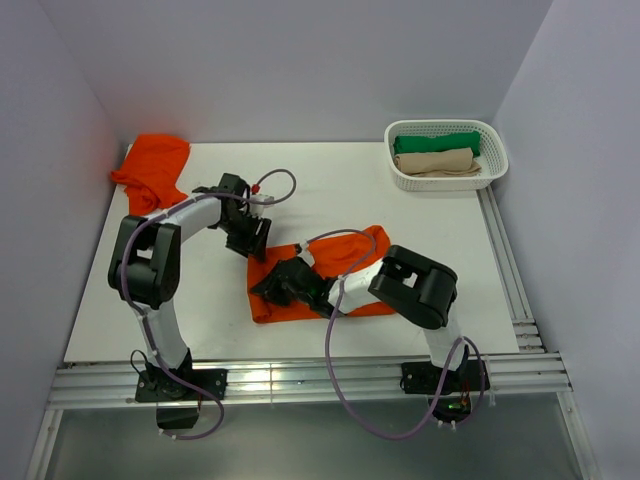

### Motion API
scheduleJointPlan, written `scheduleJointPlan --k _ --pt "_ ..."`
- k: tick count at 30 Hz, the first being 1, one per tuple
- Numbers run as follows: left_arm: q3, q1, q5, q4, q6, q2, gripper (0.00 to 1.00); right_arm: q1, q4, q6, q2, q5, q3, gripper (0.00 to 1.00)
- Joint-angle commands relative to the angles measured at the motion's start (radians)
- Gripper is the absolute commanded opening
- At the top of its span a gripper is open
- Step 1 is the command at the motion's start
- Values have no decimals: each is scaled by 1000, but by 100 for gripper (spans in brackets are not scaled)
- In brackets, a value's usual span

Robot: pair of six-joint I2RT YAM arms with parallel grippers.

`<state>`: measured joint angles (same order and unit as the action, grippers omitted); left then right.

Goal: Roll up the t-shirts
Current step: Roll the tshirt

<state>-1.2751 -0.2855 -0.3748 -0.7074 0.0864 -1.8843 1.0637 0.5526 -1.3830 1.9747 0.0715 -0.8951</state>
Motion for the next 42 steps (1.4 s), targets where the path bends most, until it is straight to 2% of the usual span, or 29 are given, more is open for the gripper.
scheduleJointPlan --k 1,5,6,9,14,19,24,29,33,36,38,40,42 --pt "-1 -24 61 62 -37 -21 59 -5 -34 -7 6 -3 -25 31" --pt "-9 -38 123 62 -60 -35 35 2 -143 12 -13 28 -53 40" --pt "-10 -40 134 59 -63 -36 33 5 -163 22 -19 37 -56 44" --pt "-12 -50 158 52 -69 -33 23 24 -247 45 -49 76 -76 49" --pt "-23 -61 192 42 -79 -32 14 64 -385 56 -82 117 -119 50" --pt "-29 -73 229 37 -77 -36 9 119 -402 18 -111 140 -67 50" --pt "-32 -83 240 34 -79 -41 6 169 -339 -40 -160 160 25 50" --pt "-32 -87 246 31 -79 -39 5 193 -289 -60 -151 151 53 45" --pt "-33 -90 249 26 -79 -42 5 196 -293 -54 -152 151 47 46" --pt "-35 -93 251 22 -79 -42 5 205 -391 -36 -172 189 16 47" --pt "-35 -95 252 20 -77 -42 5 216 -518 -2 -197 226 -42 50" --pt "-35 -96 252 16 -73 -42 5 235 -616 24 -208 283 -132 50" --pt "-35 -98 254 13 -70 -41 5 260 -784 67 -209 356 -256 51"
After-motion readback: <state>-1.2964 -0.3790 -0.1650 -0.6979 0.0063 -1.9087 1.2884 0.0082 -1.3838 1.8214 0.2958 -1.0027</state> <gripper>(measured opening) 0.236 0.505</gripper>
